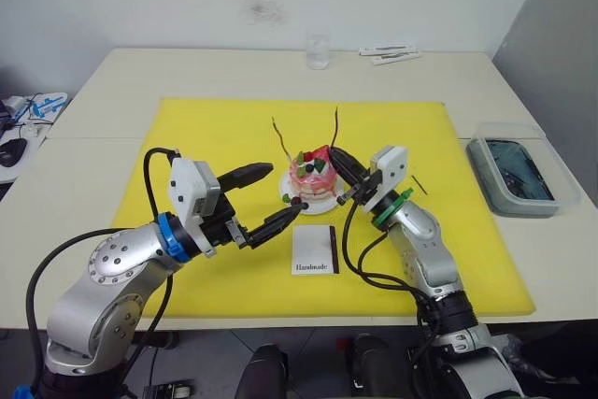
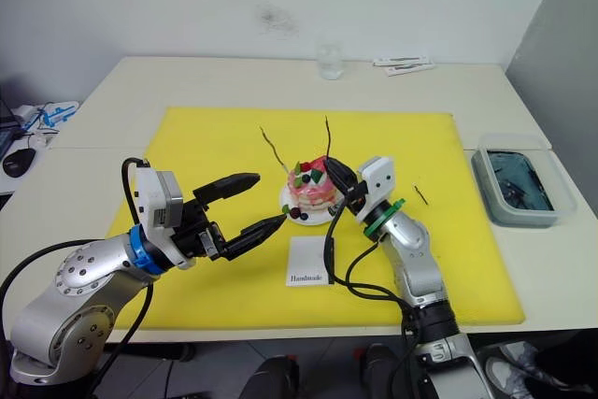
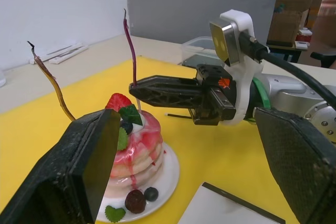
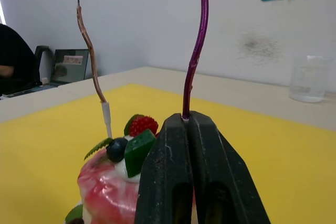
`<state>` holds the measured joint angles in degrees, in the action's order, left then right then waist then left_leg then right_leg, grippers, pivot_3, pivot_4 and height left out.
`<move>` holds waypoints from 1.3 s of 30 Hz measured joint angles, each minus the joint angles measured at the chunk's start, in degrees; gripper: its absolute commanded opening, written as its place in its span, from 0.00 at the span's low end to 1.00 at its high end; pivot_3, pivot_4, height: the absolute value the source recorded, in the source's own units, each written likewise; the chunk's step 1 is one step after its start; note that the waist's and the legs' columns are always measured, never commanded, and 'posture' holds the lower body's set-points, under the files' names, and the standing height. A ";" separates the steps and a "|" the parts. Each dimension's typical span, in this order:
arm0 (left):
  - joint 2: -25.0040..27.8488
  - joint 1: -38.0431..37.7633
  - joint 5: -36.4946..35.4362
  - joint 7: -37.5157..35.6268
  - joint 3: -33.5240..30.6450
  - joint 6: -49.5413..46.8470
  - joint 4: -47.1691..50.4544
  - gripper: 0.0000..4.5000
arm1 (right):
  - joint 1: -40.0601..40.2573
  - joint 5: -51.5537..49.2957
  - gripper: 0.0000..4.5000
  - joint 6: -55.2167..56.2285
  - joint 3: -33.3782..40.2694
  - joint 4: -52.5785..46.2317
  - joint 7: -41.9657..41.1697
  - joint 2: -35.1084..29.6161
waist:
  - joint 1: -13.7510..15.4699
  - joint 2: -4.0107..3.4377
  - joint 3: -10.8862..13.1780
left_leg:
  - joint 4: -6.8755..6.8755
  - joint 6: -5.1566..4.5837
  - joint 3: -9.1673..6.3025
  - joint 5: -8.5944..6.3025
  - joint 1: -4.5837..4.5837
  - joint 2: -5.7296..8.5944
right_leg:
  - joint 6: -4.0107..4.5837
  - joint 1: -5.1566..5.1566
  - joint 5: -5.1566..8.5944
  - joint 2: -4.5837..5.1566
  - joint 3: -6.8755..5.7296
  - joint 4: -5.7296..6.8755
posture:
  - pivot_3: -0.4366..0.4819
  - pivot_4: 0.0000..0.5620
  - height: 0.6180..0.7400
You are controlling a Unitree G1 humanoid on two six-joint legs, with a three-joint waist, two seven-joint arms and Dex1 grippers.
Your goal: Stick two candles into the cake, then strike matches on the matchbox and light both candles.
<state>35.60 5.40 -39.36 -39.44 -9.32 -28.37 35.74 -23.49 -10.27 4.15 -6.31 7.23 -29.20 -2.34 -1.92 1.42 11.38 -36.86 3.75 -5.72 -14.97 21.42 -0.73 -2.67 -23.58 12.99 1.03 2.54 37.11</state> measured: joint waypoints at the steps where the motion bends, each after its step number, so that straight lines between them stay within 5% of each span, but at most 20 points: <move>1: 0.00 0.01 0.01 0.00 0.02 0.00 -0.01 1.00 | 0.00 0.02 0.02 0.14 0.00 0.00 0.09 0.00 | 0.00 0.00 0.00 | 0.00 0.00 0.00 0.00 0.00 0.00 | 0.00 0.00 0.00 0.00 0.00 0.00 | 0.48 0.27 1.00; 29: -0.01 0.90 0.32 0.16 1.60 -0.23 -0.07 1.00 | 1.69 0.04 0.02 -1.79 -1.19 -0.70 1.88 0.32 | -0.02 0.00 -0.01 | 0.00 0.00 0.00 0.00 -0.08 0.00 | 0.12 0.06 0.07 -0.01 0.01 0.01 | 0.48 0.27 1.00; 33: 0.00 0.91 0.60 0.03 1.81 -0.16 -0.07 1.00 | 1.80 0.06 0.22 -1.99 -1.45 -1.03 1.93 0.33 | -0.02 0.00 0.00 | 0.01 0.00 -0.01 0.00 -0.06 0.00 | 0.11 0.05 0.07 -0.01 0.01 0.00 | 0.48 0.27 1.00; 38: 0.00 1.00 1.43 -0.24 2.79 0.07 -0.07 1.00 | 1.79 0.11 0.62 -1.98 -1.63 -1.57 1.95 -0.06 | -0.04 0.00 0.00 | 0.03 0.00 -0.01 0.00 -0.06 0.00 | 0.10 0.04 0.06 -0.01 0.00 0.00 | 0.48 0.27 1.00; 39: 0.01 1.00 1.51 -0.32 2.82 0.08 -0.06 1.00 | 1.79 0.10 0.62 -1.98 -1.62 -1.77 1.97 -0.19 | -0.04 0.00 0.00 | 0.03 0.00 -0.01 0.00 -0.06 -0.01 | 0.10 0.04 0.06 -0.01 0.00 0.00 | 0.48 0.27 1.00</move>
<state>35.60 6.41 -37.86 -39.76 -6.50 -28.29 35.67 -21.70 -10.17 2.17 -7.93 5.46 -27.24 -2.52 -1.97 1.42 11.38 -36.83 3.75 -5.73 -14.97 21.36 -0.74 -2.56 -23.53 13.06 1.03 2.54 37.12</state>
